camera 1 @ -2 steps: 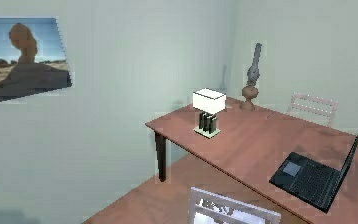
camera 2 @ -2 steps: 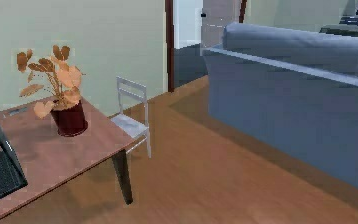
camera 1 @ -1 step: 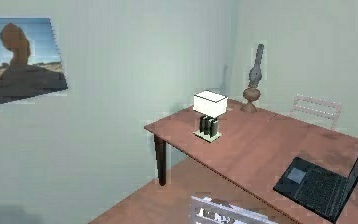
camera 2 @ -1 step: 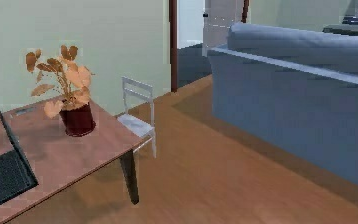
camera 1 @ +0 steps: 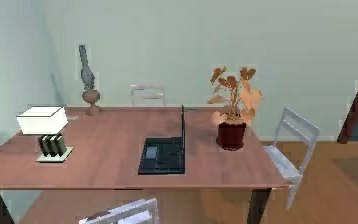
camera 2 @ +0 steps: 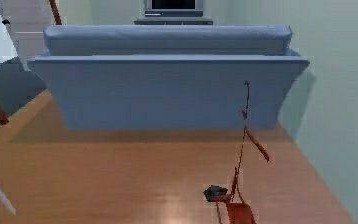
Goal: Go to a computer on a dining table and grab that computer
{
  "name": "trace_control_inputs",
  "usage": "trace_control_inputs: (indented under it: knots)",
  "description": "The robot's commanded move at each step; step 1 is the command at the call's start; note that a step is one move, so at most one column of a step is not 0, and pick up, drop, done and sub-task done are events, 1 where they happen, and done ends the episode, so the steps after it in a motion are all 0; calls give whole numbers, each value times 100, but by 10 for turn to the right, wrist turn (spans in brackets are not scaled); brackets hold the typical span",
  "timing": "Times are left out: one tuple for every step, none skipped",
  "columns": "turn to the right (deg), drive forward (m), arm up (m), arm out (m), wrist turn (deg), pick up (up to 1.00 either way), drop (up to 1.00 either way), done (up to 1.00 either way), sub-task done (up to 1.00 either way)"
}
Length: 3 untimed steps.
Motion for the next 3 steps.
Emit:
trace_control_inputs:
  knots:
    - [450,0,0,0,0,0,0,0,0]
    - [420,0,0,0,0,0,0,0,0]
    - [0,20,0,0,0,0,0,0,0]
